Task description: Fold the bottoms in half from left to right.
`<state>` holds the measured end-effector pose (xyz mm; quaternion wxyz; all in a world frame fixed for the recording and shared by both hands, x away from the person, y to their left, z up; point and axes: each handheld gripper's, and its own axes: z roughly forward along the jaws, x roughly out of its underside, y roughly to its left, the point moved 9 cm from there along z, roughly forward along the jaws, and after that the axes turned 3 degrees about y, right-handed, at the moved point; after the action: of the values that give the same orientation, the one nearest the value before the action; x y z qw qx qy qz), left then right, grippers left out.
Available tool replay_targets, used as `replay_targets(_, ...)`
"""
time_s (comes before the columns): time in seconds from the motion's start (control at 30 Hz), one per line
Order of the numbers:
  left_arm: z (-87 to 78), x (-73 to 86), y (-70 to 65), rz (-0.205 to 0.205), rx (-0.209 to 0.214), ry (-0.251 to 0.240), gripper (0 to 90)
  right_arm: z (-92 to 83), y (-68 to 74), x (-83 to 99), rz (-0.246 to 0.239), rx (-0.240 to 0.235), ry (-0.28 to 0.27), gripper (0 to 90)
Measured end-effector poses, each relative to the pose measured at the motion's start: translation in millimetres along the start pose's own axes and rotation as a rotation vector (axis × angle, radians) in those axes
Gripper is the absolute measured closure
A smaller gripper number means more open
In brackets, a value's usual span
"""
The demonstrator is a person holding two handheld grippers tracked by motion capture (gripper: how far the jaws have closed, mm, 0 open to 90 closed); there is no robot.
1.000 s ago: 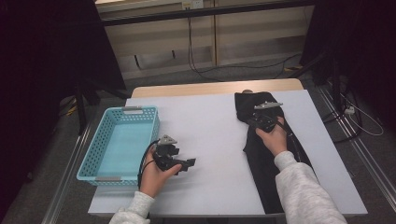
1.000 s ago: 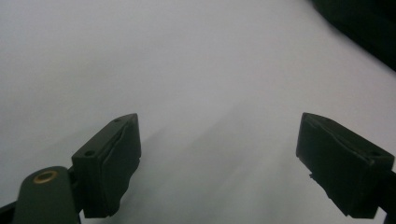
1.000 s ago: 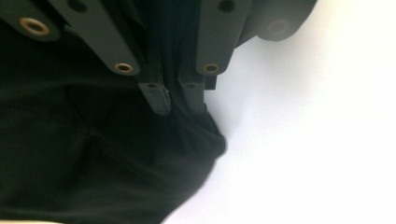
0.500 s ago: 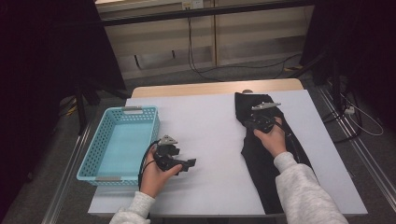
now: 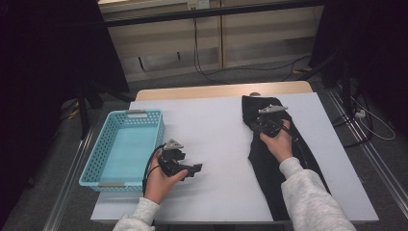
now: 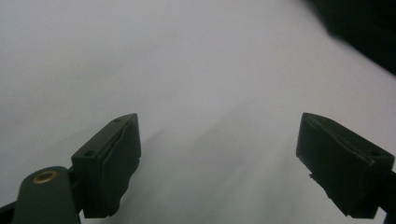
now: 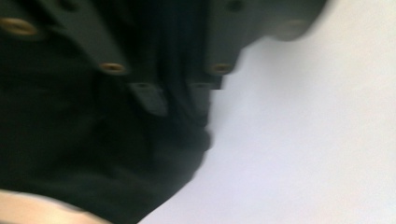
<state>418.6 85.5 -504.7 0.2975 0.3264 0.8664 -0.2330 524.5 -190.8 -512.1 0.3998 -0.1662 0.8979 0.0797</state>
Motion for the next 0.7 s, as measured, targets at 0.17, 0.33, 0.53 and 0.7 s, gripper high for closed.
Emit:
replay_targets(0.17,1.4,1.2,0.9,0.003,0.0,0.009,14.0,9.3,-5.8,-2.3,-0.007,0.048,-0.003,32.1)
replay_targets(0.33,0.5,0.6,1.2,0.008,-0.001,0.007,14.0,20.0,-3.9,-0.5,-0.064,0.08,0.046,24.8)
replay_targets(0.53,0.5,0.3,0.7,0.011,0.0,0.006,14.0,19.4,-12.1,-1.6,-0.008,0.093,0.034,55.7)
replay_targets(0.7,-0.3,-0.6,0.4,-0.001,0.001,-0.001,14.0,18.3,-17.3,-1.9,-0.022,0.107,0.032,79.3)
